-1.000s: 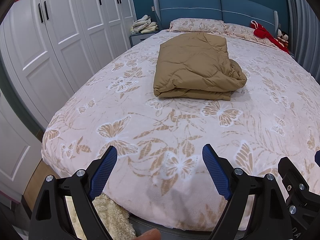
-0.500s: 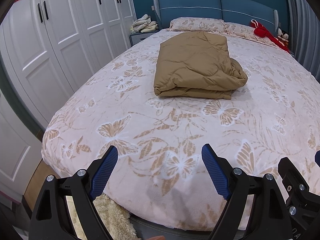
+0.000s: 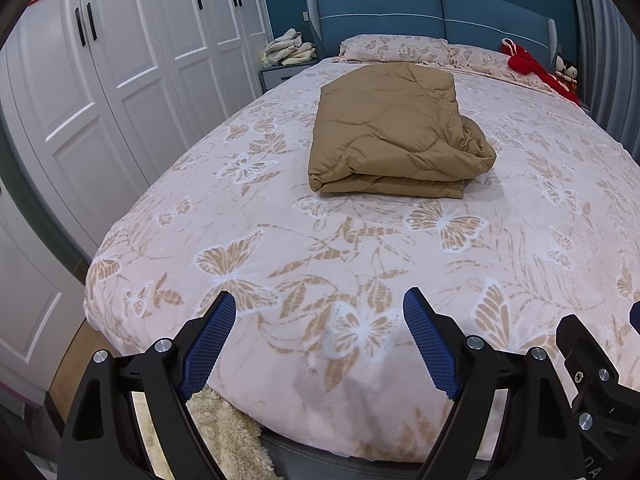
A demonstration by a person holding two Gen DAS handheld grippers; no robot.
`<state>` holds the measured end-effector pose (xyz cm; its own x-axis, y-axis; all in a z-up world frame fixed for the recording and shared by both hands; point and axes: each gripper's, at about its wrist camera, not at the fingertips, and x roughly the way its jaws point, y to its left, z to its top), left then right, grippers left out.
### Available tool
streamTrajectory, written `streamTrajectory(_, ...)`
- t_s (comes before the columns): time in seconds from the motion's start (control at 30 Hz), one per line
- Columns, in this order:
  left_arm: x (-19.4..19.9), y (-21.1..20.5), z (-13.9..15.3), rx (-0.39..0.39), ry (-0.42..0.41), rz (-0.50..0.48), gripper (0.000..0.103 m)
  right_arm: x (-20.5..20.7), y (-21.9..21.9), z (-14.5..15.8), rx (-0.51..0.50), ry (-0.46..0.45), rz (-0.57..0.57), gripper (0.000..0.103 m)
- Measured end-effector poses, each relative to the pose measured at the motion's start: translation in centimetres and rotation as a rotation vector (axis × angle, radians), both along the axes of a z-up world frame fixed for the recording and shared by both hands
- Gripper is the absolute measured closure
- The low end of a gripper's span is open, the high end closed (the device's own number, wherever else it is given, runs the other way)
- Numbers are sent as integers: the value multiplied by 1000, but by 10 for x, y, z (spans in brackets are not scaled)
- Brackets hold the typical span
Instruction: Fold large clothes
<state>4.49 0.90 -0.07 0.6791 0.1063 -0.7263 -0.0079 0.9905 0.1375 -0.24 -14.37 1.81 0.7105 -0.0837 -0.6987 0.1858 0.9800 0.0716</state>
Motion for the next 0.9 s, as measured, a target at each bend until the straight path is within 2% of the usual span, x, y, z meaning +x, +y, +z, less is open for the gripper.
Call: streamTrajectory(0.9,1,1,-2,3,5,2,22,1,2,-2,3,4,-1,5)
